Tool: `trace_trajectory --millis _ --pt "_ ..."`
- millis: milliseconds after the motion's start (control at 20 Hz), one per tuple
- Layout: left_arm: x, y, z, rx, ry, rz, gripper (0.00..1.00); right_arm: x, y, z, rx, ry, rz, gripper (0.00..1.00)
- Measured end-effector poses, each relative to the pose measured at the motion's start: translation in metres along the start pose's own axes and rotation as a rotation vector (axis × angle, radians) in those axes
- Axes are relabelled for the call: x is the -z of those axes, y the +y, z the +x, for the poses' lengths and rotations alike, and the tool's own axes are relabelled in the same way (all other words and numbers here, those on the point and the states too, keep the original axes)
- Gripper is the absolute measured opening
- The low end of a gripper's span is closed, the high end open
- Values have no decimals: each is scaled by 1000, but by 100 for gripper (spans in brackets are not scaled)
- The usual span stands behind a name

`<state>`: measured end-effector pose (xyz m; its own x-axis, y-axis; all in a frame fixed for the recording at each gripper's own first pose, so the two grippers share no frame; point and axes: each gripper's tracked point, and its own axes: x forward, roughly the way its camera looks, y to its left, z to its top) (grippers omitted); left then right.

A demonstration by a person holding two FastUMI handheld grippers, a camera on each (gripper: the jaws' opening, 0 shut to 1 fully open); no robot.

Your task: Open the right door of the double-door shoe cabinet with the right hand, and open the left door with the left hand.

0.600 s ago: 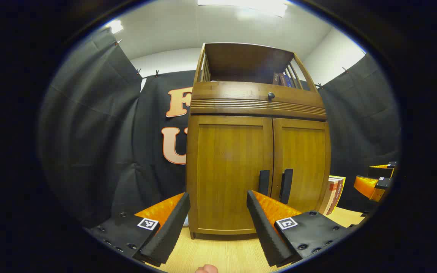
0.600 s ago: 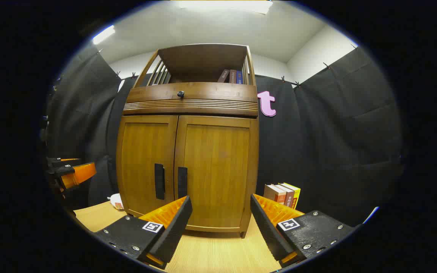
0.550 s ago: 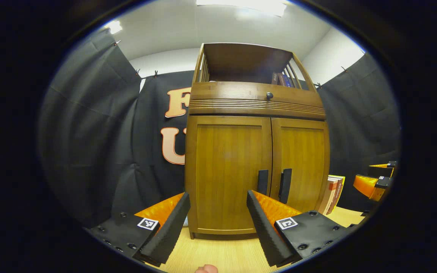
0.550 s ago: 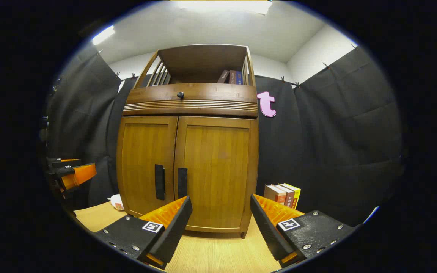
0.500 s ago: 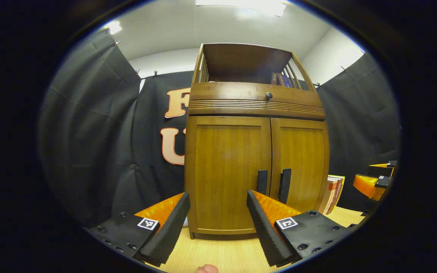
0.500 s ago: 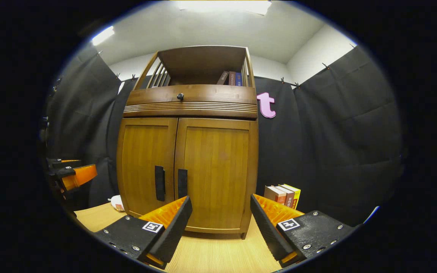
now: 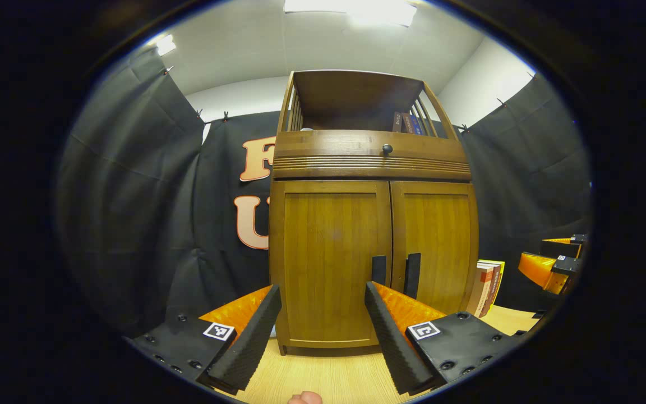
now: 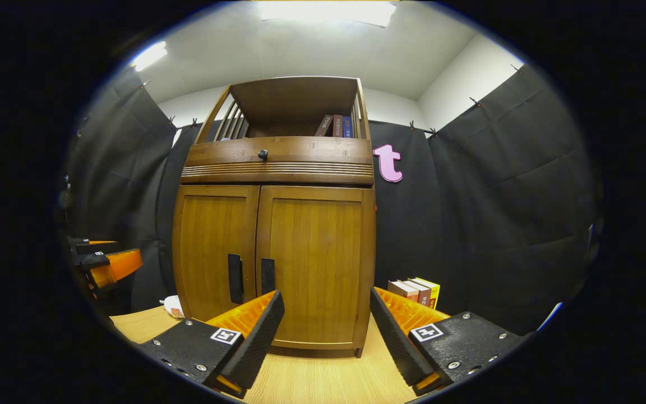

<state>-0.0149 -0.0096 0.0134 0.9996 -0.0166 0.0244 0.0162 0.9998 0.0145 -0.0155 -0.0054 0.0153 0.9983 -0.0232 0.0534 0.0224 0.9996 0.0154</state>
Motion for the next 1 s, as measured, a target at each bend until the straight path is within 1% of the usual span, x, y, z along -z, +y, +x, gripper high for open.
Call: trace_trajectory --millis 250,450,550,600,650,700,750,800,850,900,1000 --pt "-5 15 -2 -35 -2 -11 94 -2 1 1 8 -2 26 94" --pt "-3 27 -3 -60 2 1 94 -8 -1 -1 17 -10 13 94" --pt "-1 30 -2 -69 11 -8 99 -7 0 -2 17 -10 11 94" --pt "0 31 -3 -72 11 -8 94 -7 0 -2 19 -8 11 94" --pt "0 32 -2 -76 10 -6 94 -5 0 0 19 1 10 94" --pt "1 32 -2 -76 12 -3 96 -2 0 1 20 10 9 94" --pt "1 32 0 -74 13 -3 96 -2 0 3 21 13 8 94" --pt "1 32 0 -71 11 -4 94 -3 1 4 20 10 9 94" --pt "1 34 1 -76 8 -4 94 -6 2 5 20 6 10 98" --pt "1 36 1 -82 9 -4 94 -8 3 7 19 4 9 94" --pt "3 37 2 -83 10 -13 94 -9 3 10 18 -1 1 94"
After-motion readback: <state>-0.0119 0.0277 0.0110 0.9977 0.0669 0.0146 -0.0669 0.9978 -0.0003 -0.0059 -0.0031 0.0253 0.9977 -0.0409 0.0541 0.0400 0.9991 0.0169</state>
